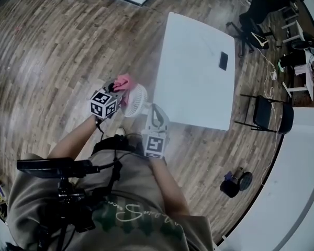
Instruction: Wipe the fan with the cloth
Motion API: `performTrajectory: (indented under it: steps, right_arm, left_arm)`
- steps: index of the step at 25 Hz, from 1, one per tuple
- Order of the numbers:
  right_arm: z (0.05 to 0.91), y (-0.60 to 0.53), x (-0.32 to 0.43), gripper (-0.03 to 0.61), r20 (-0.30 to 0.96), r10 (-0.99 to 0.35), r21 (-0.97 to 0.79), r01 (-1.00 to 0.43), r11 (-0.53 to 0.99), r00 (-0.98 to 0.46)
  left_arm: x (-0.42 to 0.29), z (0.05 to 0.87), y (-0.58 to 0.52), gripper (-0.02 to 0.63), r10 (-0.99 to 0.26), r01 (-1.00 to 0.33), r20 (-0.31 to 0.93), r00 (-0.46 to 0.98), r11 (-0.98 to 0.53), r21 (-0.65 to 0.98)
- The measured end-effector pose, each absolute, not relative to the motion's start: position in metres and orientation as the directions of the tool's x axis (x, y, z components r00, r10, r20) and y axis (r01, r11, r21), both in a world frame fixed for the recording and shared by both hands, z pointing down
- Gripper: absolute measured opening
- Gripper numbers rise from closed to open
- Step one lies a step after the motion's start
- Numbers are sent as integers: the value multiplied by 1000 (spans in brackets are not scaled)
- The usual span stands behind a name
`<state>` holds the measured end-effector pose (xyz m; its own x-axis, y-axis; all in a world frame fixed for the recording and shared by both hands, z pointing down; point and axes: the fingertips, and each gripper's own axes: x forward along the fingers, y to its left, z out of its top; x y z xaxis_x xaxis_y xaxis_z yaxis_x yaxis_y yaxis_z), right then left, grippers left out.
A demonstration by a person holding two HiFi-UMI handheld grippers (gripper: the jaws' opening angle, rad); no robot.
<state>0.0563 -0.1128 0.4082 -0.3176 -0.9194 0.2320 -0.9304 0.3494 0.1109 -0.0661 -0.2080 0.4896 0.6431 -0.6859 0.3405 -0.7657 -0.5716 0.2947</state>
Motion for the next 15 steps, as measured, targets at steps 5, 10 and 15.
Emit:
performTrajectory:
  steps: [5, 10, 15]
  right_arm:
    - [405, -108, 56, 26, 228, -923, 100, -935, 340, -311]
    - [406, -99, 53, 26, 238, -917, 100, -931, 352, -321]
    - [410, -95, 57, 26, 230, -919, 94, -932, 349, -321]
  left_arm:
    - [-75, 496, -200, 100, -693, -777, 351, 629, -560, 287]
    - [-82, 506, -188, 100, -695, -785, 365, 620, -555, 276]
    - [-84, 511, -173, 100, -690, -788, 383, 614, -564, 247]
